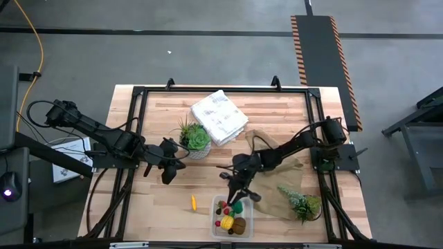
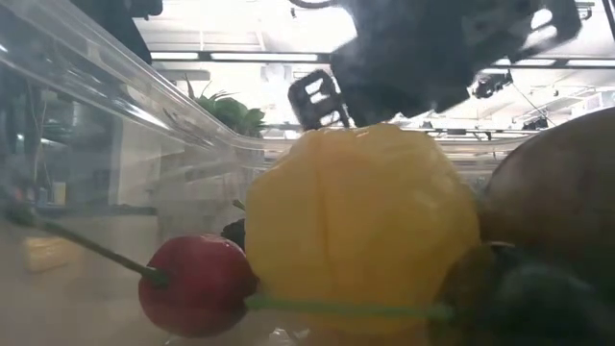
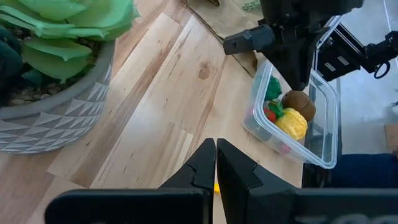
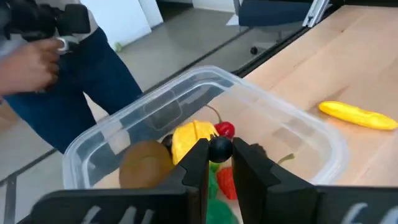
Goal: Pick and placing Produce into tupperware
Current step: Put the dark purple blueberry into the transparent bin
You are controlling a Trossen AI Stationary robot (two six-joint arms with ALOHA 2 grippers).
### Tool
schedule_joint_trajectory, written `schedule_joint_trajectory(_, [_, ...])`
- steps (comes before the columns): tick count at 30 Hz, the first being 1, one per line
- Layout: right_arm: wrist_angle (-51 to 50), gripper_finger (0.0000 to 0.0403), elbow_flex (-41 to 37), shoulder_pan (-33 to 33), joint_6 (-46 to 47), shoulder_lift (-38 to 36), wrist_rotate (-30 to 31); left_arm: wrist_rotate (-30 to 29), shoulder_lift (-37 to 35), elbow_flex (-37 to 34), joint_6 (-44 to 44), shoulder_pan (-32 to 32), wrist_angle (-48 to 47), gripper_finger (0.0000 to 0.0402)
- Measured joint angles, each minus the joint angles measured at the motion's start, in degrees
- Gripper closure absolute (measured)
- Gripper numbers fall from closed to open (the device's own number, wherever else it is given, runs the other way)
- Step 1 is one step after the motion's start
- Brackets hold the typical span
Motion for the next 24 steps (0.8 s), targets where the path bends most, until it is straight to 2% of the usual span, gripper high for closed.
schedule_joint_trajectory(3, [-6.35, 0.0361, 3.31, 0.32, -2.15, 0.0, 1.38, 0.56, 0.0, 0.0, 0.93, 0.0, -0.06, 0.0396])
schedule_joint_trajectory(10, [-28.06, 0.0362, 13.25, 1.84, -11.17, 0.0, 6.16, 2.15, 0.0, 0.0, 2.56, -0.02, -0.14, 0.0396])
schedule_joint_trajectory(15, [-34.46, 0.0362, 17.56, 2.02, -11.78, -0.3, 6.66, 3.59, 0.0, 0.0, 2.97, -0.02, -0.23, 0.0396])
schedule_joint_trajectory(20, [-40.83, 0.0362, 20.62, 3.02, -12.09, -2.85, 12.57, 3.7, 0.0, 0.0, 3.13, -0.01, -1.09, 0.0396])
schedule_joint_trajectory(24, [-47.42, 0.0362, 22.79, 4.0, -10.5, -3.43, 13.55, 3.71, -0.02, 0.0, 3.09, 0.0, -1.46, 0.0396])
